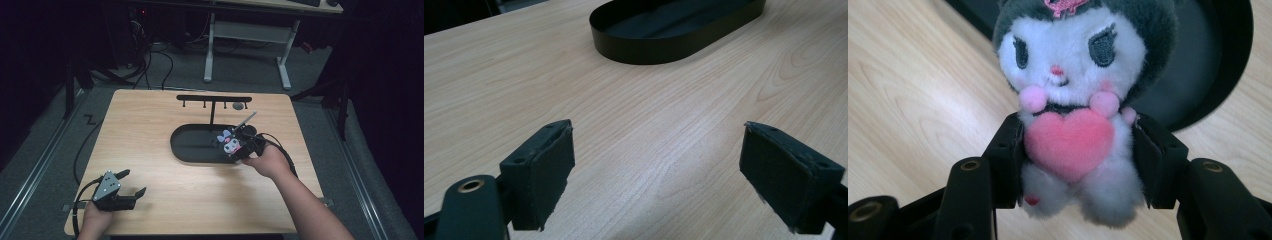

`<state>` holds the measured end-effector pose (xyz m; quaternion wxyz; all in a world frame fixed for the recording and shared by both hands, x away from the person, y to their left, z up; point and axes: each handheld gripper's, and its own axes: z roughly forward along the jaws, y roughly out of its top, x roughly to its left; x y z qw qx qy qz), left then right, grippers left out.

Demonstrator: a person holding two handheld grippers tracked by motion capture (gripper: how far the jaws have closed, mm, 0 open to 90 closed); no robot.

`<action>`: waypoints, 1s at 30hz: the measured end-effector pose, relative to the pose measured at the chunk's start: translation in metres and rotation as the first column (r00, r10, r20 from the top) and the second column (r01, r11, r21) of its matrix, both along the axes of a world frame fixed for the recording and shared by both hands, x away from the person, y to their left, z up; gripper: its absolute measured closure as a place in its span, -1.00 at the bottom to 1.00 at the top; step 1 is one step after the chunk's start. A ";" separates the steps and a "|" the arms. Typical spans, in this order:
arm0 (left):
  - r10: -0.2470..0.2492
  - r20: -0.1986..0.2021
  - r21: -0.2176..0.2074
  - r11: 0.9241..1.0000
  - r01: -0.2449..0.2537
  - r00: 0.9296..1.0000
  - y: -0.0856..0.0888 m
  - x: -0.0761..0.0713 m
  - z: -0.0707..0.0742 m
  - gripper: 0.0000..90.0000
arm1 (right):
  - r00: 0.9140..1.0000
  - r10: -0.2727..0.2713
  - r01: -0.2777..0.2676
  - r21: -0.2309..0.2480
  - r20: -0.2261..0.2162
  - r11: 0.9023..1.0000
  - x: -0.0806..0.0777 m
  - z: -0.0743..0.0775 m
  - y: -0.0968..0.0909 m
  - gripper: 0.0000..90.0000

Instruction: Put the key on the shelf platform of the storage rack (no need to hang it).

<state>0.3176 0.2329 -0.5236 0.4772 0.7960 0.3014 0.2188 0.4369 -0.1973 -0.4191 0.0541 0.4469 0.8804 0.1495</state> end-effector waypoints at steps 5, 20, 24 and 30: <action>-0.004 -0.007 -0.002 1.000 0.004 1.000 -0.001 0.002 0.000 -0.66 | 1.000 -0.008 0.008 -0.033 0.003 0.999 0.015 0.001 0.010 0.02; -0.021 -0.017 -0.004 1.000 0.021 1.000 0.001 0.002 -0.001 -0.66 | 1.000 -0.015 0.015 -0.041 0.006 0.999 0.054 -0.010 0.026 0.02; -0.017 -0.022 -0.008 1.000 0.017 1.000 0.002 0.003 -0.001 -0.66 | 0.999 -0.033 0.033 -0.043 0.003 0.998 0.058 -0.016 0.031 0.02; -0.020 -0.020 -0.009 1.000 0.020 1.000 0.001 0.003 -0.001 -0.66 | 1.000 -0.009 0.007 -0.050 -0.028 0.999 0.061 -0.036 0.033 0.02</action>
